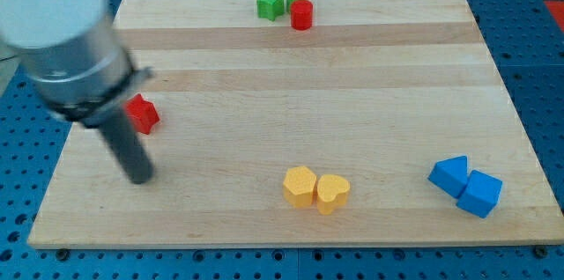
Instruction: Move the red star diagonally towards the green star
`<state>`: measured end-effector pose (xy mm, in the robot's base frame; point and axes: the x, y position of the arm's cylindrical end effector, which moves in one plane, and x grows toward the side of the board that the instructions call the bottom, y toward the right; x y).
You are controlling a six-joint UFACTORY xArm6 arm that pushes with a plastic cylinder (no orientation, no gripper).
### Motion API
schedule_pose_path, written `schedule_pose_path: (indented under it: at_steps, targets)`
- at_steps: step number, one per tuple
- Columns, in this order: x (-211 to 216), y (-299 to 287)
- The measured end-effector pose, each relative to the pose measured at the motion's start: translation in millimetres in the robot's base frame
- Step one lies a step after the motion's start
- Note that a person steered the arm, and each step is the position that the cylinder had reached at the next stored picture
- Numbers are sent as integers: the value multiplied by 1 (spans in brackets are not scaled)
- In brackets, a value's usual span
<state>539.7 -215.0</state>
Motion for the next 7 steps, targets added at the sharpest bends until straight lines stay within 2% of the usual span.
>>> schedule_pose_path:
  at_steps: [1, 5, 7]
  targets:
    - [-30, -20]
    - [-108, 13]
    - [-169, 9]
